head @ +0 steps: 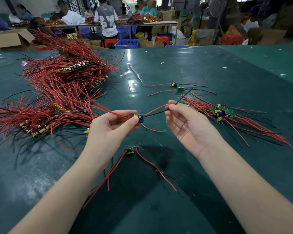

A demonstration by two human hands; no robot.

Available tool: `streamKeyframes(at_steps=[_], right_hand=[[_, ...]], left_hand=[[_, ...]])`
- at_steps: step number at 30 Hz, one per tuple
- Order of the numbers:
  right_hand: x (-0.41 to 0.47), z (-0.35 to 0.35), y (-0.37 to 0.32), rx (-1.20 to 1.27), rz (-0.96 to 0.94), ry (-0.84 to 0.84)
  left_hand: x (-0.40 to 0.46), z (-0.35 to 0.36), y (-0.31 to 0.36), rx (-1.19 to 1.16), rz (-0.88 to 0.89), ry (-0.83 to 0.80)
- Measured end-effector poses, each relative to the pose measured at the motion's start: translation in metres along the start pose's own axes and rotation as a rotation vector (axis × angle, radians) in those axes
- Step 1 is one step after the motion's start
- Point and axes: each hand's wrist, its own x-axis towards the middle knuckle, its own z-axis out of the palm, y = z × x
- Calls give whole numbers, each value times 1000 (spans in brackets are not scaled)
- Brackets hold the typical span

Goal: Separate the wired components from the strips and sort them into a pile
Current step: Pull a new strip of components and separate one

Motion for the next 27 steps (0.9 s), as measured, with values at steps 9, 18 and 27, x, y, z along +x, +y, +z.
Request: streamKeyframes(at_steps=[9, 18, 27], right_hand=[[0, -1, -4, -44, -22, -35], [2, -6, -10, -60, 55, -40], [5, -18, -24, -535, -54, -82]], left_hand=[[2, -3, -3, -63, -32, -9], [4, -6, -3, -72, -30, 11], [8, -13, 1, -52, -11, 64]])
